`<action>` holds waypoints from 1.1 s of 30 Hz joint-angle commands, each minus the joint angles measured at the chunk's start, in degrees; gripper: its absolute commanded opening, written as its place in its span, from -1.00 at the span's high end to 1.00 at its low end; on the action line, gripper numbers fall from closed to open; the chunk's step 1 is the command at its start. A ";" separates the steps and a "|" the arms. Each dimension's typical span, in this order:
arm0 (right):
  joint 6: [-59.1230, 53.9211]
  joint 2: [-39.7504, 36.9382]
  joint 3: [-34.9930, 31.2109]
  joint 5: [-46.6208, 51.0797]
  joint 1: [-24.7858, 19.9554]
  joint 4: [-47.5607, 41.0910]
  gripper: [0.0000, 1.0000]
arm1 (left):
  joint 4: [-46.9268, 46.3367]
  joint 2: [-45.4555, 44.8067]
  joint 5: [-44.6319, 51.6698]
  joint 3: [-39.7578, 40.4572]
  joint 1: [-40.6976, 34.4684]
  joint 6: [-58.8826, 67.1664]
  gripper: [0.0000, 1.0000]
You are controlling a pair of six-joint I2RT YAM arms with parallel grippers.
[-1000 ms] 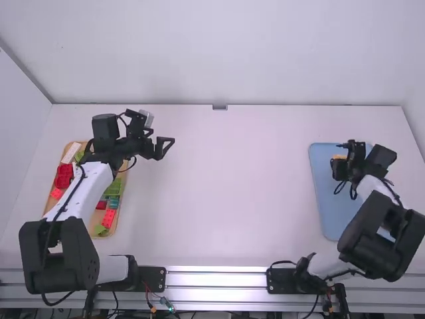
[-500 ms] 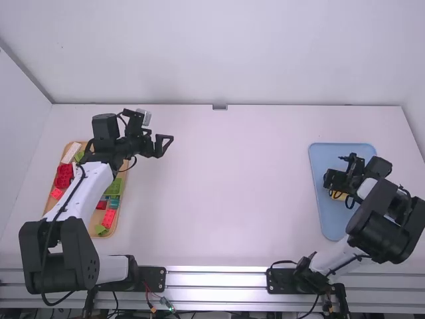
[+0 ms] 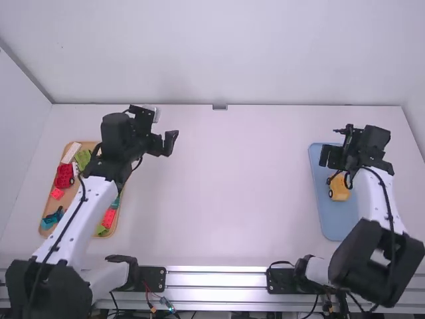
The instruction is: Assemble lego blocks to make yellow taxi
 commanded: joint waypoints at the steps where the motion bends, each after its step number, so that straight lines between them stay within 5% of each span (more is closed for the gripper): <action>1: 1.09 -5.70 1.11 0.85 2.86 -2.27 -0.98 | -0.37 -3.82 -2.23 0.37 -1.81 1.29 -0.99; 9: 1.19 -21.72 0.97 1.02 12.38 -9.36 -0.97 | -0.88 -12.38 1.76 0.23 -2.74 1.12 -0.98; 21: 10.14 -30.66 -7.97 8.32 21.33 -0.42 -0.66 | 5.61 -21.35 -7.21 -8.74 3.49 -4.51 -0.66; 33: 12.91 -44.59 -21.90 8.32 21.50 13.51 -0.17 | 5.61 -35.33 -17.21 -22.72 3.49 -4.51 -0.18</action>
